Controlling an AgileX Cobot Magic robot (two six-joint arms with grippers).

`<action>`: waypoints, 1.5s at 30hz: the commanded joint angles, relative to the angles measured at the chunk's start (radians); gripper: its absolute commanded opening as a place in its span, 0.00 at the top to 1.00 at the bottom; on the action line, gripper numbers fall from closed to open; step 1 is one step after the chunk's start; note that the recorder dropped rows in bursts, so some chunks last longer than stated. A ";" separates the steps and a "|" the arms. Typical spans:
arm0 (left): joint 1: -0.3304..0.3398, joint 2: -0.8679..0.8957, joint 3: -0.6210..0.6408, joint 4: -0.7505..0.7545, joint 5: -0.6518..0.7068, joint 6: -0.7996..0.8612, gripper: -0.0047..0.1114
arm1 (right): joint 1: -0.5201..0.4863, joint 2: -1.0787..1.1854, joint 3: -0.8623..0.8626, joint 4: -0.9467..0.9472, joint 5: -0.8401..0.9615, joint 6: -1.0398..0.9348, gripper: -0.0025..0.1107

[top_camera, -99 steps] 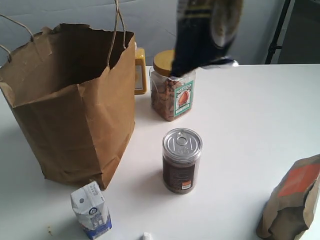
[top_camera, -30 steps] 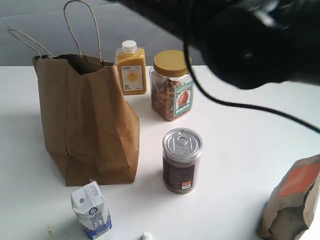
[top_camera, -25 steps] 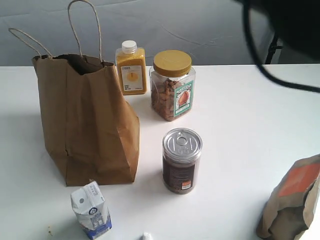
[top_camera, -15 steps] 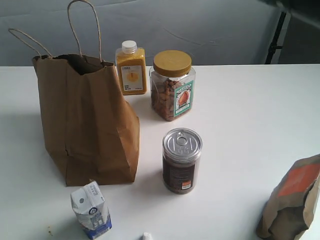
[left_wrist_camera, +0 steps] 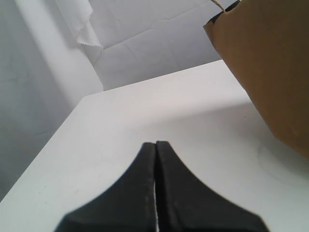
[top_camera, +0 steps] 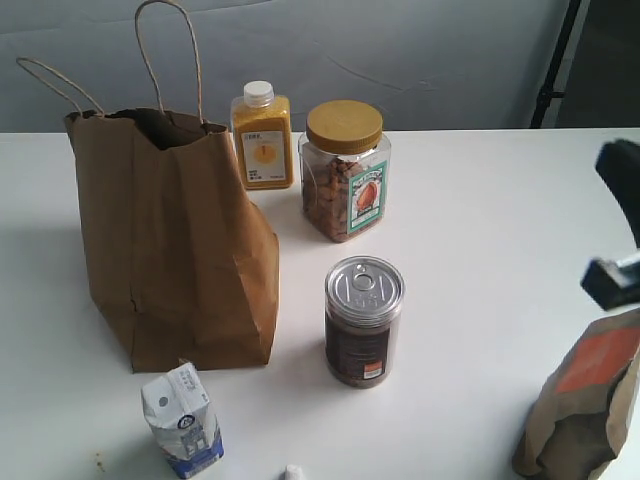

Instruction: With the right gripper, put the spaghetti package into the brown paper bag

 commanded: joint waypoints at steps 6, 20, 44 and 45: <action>-0.003 0.002 0.005 -0.005 -0.007 -0.004 0.96 | -0.136 -0.286 0.258 0.133 -0.030 -0.021 0.98; -0.003 0.002 0.005 -0.005 -0.007 -0.004 0.96 | -0.327 -0.640 0.258 -0.002 0.363 -0.008 0.98; -0.003 0.002 0.005 -0.005 -0.007 -0.004 0.96 | -0.377 -0.795 0.258 -0.149 0.568 0.151 0.98; -0.003 0.002 0.005 -0.005 -0.007 -0.004 0.96 | -0.377 -0.795 0.258 -0.149 0.568 0.151 0.98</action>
